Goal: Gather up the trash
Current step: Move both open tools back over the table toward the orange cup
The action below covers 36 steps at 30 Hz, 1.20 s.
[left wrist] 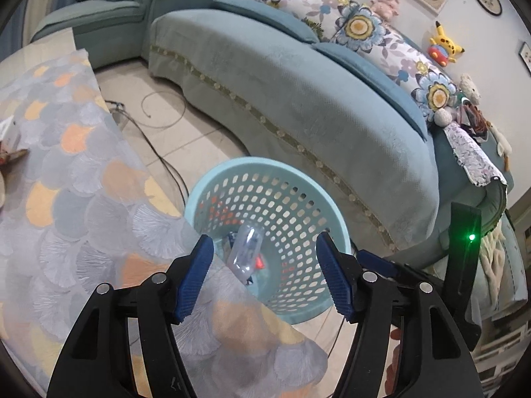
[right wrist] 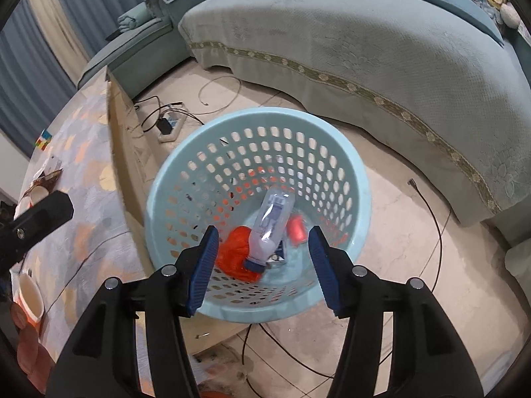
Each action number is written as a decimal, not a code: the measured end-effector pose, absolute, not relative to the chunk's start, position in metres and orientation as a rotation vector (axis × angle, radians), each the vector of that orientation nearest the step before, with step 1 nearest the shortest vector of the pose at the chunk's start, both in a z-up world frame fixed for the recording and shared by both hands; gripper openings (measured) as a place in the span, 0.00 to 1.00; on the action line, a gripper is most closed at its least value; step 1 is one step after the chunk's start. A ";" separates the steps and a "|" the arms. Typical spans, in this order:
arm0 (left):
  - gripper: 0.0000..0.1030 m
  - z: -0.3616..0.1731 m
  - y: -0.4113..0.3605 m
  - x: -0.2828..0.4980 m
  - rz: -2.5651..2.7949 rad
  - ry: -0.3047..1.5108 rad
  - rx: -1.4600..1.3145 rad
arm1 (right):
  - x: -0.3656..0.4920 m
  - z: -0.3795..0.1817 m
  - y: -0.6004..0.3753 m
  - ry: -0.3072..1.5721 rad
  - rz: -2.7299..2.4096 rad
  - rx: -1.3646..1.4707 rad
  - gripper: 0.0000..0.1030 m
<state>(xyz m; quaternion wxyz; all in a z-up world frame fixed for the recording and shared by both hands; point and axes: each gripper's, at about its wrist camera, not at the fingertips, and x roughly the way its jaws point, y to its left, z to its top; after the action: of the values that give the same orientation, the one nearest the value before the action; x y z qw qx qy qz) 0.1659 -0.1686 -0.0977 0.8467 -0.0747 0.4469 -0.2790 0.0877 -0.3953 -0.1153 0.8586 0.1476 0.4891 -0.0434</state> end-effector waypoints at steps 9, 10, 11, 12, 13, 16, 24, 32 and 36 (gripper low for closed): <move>0.61 -0.055 -0.127 0.137 -0.556 0.826 -0.185 | 0.072 -0.074 -0.339 0.916 0.052 0.271 0.51; 0.61 -0.048 -0.118 0.131 -0.544 0.806 -0.190 | 0.068 -0.067 -0.327 0.899 0.081 0.262 0.52; 0.61 -0.044 -0.111 0.126 -0.535 0.795 -0.193 | 0.065 -0.062 -0.318 0.890 0.101 0.257 0.53; 0.61 -0.039 -0.102 0.120 -0.523 0.782 -0.197 | 0.062 -0.058 -0.307 0.879 0.127 0.253 0.56; 0.61 -0.034 -0.093 0.114 -0.510 0.770 -0.201 | 0.056 -0.052 -0.291 0.864 0.168 0.243 0.58; 0.61 -0.023 -0.059 0.094 -0.454 0.741 -0.216 | 0.041 -0.038 -0.248 0.839 0.264 0.203 0.59; 0.65 -0.010 0.059 0.039 -0.246 0.703 -0.302 | -0.003 -0.025 -0.134 0.824 0.471 0.078 0.69; 0.66 -0.013 0.164 0.009 0.017 0.651 -0.386 | -0.036 -0.045 -0.050 0.881 0.578 -0.034 0.77; 0.66 -0.025 0.187 0.008 0.064 0.663 -0.433 | -0.037 -0.063 -0.024 0.919 0.593 -0.084 0.77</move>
<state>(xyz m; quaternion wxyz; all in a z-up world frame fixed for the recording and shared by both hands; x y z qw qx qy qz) 0.0077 0.1872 -0.0252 0.9221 -0.2107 0.3231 0.0310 -0.0371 -0.0241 -0.0628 0.8534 -0.0399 0.4366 0.2820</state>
